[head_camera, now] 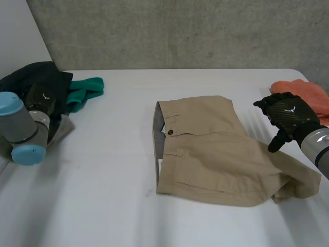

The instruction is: Fold the laundry.

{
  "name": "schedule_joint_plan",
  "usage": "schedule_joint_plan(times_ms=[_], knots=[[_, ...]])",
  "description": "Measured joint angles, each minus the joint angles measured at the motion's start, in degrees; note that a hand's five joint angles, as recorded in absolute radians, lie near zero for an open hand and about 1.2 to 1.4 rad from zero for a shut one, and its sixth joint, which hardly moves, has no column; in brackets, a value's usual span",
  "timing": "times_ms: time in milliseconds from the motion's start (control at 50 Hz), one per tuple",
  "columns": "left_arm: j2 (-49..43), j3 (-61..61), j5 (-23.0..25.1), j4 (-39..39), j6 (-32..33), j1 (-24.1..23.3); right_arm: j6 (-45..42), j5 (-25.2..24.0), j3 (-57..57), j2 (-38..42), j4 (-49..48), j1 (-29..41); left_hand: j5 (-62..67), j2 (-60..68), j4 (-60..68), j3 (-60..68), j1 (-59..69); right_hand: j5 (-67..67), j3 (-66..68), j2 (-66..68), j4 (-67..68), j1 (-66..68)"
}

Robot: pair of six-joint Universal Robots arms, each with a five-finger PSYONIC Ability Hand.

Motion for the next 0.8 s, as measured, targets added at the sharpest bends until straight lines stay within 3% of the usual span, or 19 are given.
schedule_joint_plan(times_ms=[60, 100, 140, 160, 200, 380, 480, 580, 700, 800], knots=[[0.35, -0.78, -0.04, 0.40, 0.37, -0.06, -0.13, 0.06, 0.03, 0.03, 0.00, 0.01, -3.41, -6.55, -5.98, -4.84, -1.95, 0.00, 0.00, 0.00, 0.00, 0.00], [0.72, -1.54, 0.00, 0.51, 0.32, -0.31, -0.16, 0.09, 0.07, -0.08, 0.02, 0.01, -15.30, -18.95, -18.73, -16.67, -13.59, 0.00, 0.00, 0.00, 0.00, 0.00], [1.25, -2.34, 0.06, 0.56, 0.22, -0.64, -0.17, 0.10, 0.11, -0.21, 0.03, 0.01, -18.35, -21.85, -21.83, -20.58, -16.53, 0.00, 0.00, 0.00, 0.00, 0.00], [1.86, -3.14, 0.11, 0.56, 0.11, -0.97, -0.17, 0.11, 0.15, -0.35, 0.04, 0.01, -35.94, -37.92, -39.93, -36.46, -31.40, 0.00, 0.00, 0.00, 0.00, 0.00], [3.73, -5.38, 0.13, 0.47, -0.12, -1.98, -0.20, 0.12, 0.21, -0.86, 0.08, -0.01, -46.57, -49.56, -51.42, -47.27, -41.87, 0.00, 0.00, 0.00, 0.00, 0.00], [14.96, -16.70, 0.21, -1.45, -0.53, -7.81, -0.16, -0.20, 0.12, -3.64, 0.18, -0.45, -52.21, -55.52, -56.30, -53.39, -47.38, 0.00, 0.00, 0.00, 0.00, 0.00], [25.24, -25.69, 0.50, -4.16, -1.97, -13.69, -0.09, -0.54, -0.32, -5.27, 0.89, -0.80, -52.21, -55.57, -56.30, -53.39, -47.38, 0.00, 0.00, 0.00, 0.00, 0.00], [33.26, -30.57, 0.74, -7.11, -8.37, -21.38, -0.07, -0.74, -1.51, -6.44, 3.96, -0.89, -52.20, -55.54, -56.19, -53.39, -47.38, 0.00, 0.00, 0.00, 0.00, 0.00], [37.74, -32.17, 4.27, -13.63, -26.16, -33.13, -0.07, -0.96, -2.28, -7.26, 7.98, -0.88, -47.18, -50.32, -50.53, -48.87, -43.69, 0.00, 0.00, 0.00, 0.00, 0.00], [36.44, -31.87, 9.68, -16.68, -38.92, -38.34, -0.07, -1.10, -2.06, -7.37, 9.00, -0.83, -42.78, -46.05, -46.24, -44.50, -39.30, 0.00, 0.00, 0.00, 0.00, 0.00]])
